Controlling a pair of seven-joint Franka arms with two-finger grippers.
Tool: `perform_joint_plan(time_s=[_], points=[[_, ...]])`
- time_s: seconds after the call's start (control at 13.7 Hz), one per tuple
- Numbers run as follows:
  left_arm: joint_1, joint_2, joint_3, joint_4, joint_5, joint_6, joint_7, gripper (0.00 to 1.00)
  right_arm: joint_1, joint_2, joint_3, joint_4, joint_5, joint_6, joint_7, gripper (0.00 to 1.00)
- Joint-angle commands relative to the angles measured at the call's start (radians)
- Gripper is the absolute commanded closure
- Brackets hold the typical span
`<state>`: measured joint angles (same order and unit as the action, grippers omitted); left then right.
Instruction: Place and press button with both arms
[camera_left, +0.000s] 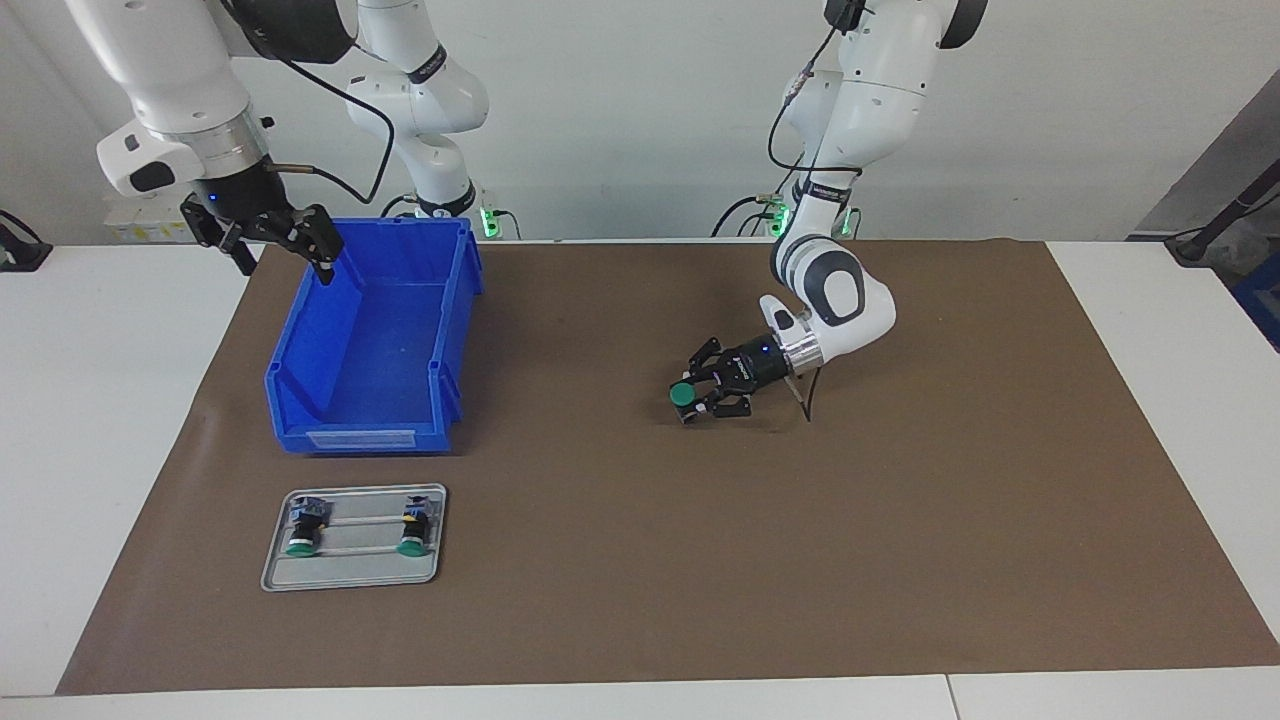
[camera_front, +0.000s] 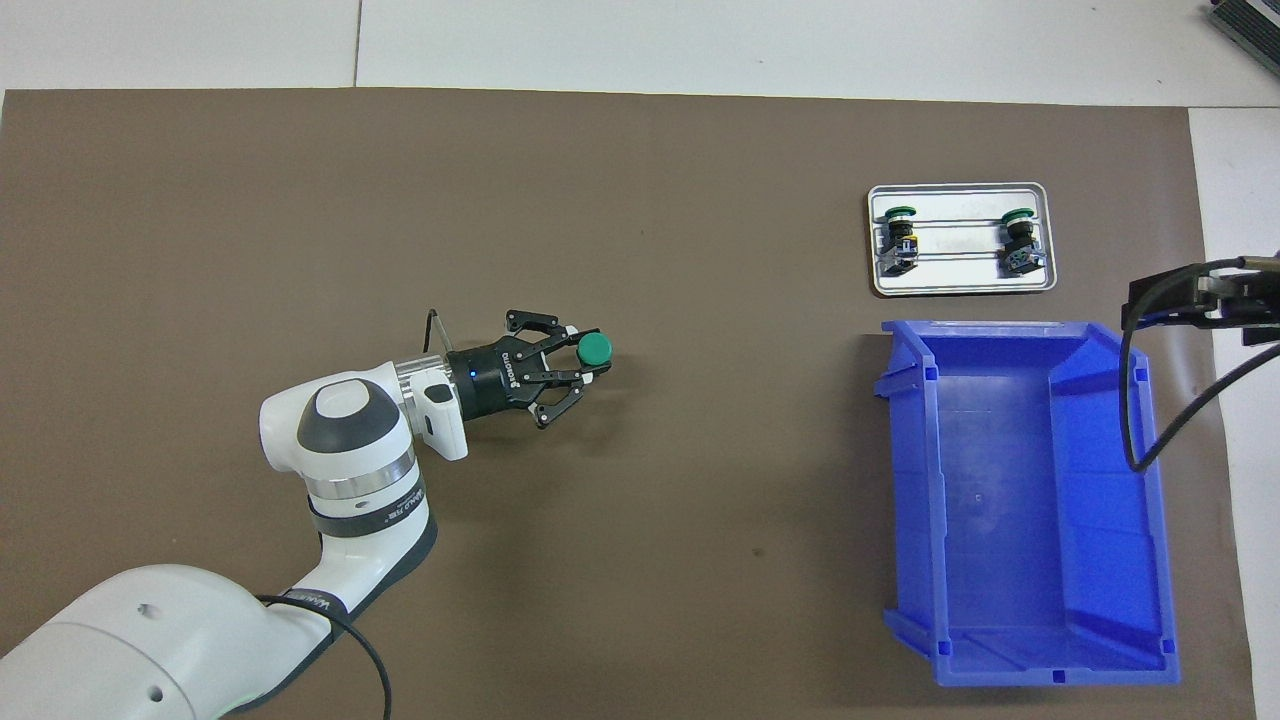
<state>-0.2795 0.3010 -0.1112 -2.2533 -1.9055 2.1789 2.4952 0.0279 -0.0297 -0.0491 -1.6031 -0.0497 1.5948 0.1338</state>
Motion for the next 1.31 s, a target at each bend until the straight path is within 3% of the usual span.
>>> perform_joint_plan(time_s=[0.0,0.36,0.51,0.58,0.73,1.09,1.24], points=[[0.011,-0.056,0.005,-0.087,-0.021,-0.033,0.053,0.59,-0.009,-0.019,0.002,-0.024,0.004,0.008,-0.022,0.0],[0.013,-0.066,0.007,-0.124,-0.021,-0.034,0.067,0.58,-0.009,-0.019,0.002,-0.024,0.004,0.008,-0.02,0.0],[0.013,-0.065,0.005,-0.121,-0.02,-0.034,0.067,0.51,-0.009,-0.019,0.002,-0.024,0.004,0.007,-0.022,0.0],[0.013,-0.066,0.005,-0.12,-0.02,-0.034,0.067,0.42,-0.009,-0.019,0.002,-0.024,0.004,0.008,-0.02,0.0],[0.013,-0.065,0.007,-0.12,-0.021,-0.03,0.067,0.39,-0.009,-0.019,0.002,-0.024,0.004,0.008,-0.02,0.0],[0.013,-0.065,0.005,-0.12,-0.021,-0.027,0.067,0.2,-0.009,-0.019,0.002,-0.024,0.004,0.007,-0.02,0.0],[0.011,-0.065,0.004,-0.12,-0.021,-0.027,0.067,0.19,-0.009,-0.019,0.002,-0.026,0.004,0.008,-0.02,0.0]])
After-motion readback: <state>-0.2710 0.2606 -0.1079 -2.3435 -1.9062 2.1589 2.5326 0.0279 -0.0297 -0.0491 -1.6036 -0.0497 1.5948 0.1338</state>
